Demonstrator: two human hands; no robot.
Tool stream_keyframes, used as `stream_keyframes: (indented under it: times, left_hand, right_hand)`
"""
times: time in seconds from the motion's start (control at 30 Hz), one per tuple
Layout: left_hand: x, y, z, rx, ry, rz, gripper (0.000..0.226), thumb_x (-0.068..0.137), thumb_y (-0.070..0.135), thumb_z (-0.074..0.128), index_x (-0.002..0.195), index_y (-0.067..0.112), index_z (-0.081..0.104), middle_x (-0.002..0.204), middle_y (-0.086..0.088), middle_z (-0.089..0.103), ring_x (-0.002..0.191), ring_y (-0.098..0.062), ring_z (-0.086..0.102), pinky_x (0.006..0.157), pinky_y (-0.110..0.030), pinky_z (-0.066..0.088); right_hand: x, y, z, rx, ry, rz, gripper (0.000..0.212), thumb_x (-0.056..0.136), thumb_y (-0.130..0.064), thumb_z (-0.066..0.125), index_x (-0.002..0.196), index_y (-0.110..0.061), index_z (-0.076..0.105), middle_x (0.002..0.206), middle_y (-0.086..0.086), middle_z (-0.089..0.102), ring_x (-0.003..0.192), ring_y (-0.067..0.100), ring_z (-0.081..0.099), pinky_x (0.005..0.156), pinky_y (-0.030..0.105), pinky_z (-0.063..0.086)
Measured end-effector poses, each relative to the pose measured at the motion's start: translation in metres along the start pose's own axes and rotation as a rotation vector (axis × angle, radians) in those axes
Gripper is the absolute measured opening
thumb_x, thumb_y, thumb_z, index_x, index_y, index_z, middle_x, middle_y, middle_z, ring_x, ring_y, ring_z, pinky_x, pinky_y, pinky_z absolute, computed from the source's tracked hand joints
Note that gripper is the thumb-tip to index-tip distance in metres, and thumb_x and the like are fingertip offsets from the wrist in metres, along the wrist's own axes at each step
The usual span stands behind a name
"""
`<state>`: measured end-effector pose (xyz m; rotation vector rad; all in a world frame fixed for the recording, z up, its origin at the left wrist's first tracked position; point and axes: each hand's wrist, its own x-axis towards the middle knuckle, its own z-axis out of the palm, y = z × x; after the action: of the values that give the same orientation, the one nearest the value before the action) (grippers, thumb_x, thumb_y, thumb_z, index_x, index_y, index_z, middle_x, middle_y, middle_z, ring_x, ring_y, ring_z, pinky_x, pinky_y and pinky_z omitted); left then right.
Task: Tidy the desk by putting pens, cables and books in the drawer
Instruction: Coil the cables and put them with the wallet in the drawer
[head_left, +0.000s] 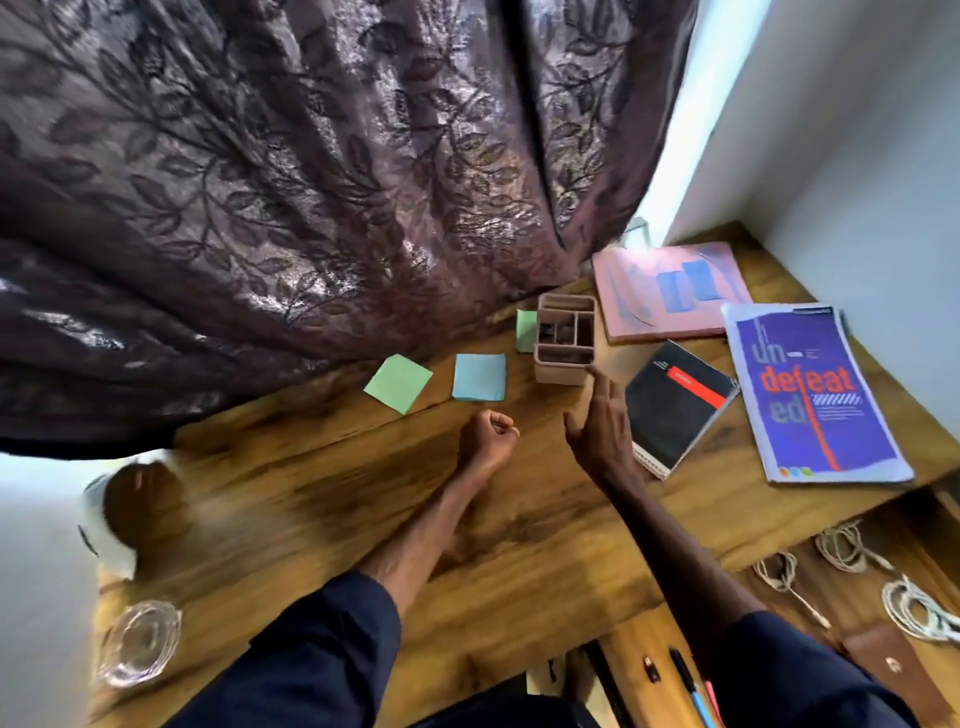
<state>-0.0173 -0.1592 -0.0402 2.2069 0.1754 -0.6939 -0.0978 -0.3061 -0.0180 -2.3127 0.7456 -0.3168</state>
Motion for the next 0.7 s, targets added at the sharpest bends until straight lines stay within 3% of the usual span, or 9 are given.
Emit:
stream_keyframes:
  times: [0.13,0.23,0.33,0.43,0.53,0.63,0.7]
  left_hand:
    - [0.006,-0.001,-0.006,0.001,0.0,-0.019,0.014,0.084,0.017,0.074,0.083,0.028,0.065,0.087,0.003,0.074,0.082,-0.018,0.073,0.076,-0.039,0.064]
    - [0.005,-0.003,-0.008,-0.002,-0.037,-0.024,0.013,0.087,0.016,0.073,0.087,0.027,0.066,0.091,0.002,0.074,0.085,-0.019,0.073,0.078,-0.039,0.064]
    - [0.003,-0.007,-0.012,-0.016,-0.064,-0.025,0.012,0.09,0.014,0.071,0.094,0.025,0.068,0.094,0.001,0.073,0.085,-0.017,0.072,0.074,-0.033,0.064]
    - [0.0,-0.01,-0.017,-0.052,-0.085,-0.017,0.01,0.093,0.014,0.069,0.1,0.021,0.069,0.094,0.001,0.073,0.078,-0.014,0.072,0.061,-0.022,0.058]
    - [-0.002,-0.011,-0.02,-0.098,-0.1,0.002,0.01,0.094,0.016,0.07,0.103,0.018,0.07,0.094,0.0,0.073,0.073,-0.011,0.07,0.056,-0.019,0.054]
    - [-0.003,-0.01,-0.014,-0.158,-0.105,0.027,0.014,0.095,0.025,0.07,0.106,0.017,0.07,0.094,-0.001,0.074,0.072,-0.012,0.07,0.057,-0.021,0.055]
    - [-0.004,-0.007,-0.004,-0.205,-0.122,0.034,0.032,0.093,0.046,0.067,0.108,0.018,0.067,0.092,-0.002,0.075,0.073,-0.014,0.07,0.061,-0.026,0.058]
  right_hand:
    - [0.032,-0.008,-0.002,-0.17,-0.058,0.035,0.063,0.087,-0.019,0.071,0.143,-0.022,0.043,0.146,0.024,0.037,0.123,0.045,0.051,0.094,0.046,0.05]
    - [0.049,-0.004,0.002,-0.221,-0.134,0.058,0.05,0.089,-0.02,0.068,0.136,-0.023,0.051,0.13,0.018,0.054,0.11,0.043,0.059,0.083,0.046,0.052]
    - [0.055,0.0,0.005,-0.152,-0.041,0.054,0.029,0.09,-0.014,0.064,0.119,-0.02,0.065,0.108,0.017,0.069,0.094,0.042,0.066,0.068,0.041,0.051]
    - [0.05,0.009,0.007,-0.099,0.044,0.044,0.015,0.093,-0.016,0.065,0.105,-0.017,0.073,0.094,0.017,0.073,0.082,0.04,0.068,0.059,0.037,0.046]
    - [0.034,0.023,0.008,-0.005,0.097,0.002,0.007,0.091,-0.018,0.07,0.096,-0.015,0.073,0.088,0.013,0.075,0.075,0.035,0.071,0.056,0.041,0.053]
    - [0.009,0.031,0.002,0.059,0.114,-0.063,0.006,0.087,-0.016,0.075,0.092,-0.018,0.074,0.087,0.005,0.075,0.073,0.022,0.071,0.058,0.04,0.054]
    - [-0.01,0.033,-0.008,0.073,0.105,-0.125,0.01,0.084,-0.01,0.078,0.092,-0.017,0.075,0.089,0.002,0.075,0.075,0.017,0.07,0.061,0.037,0.054]
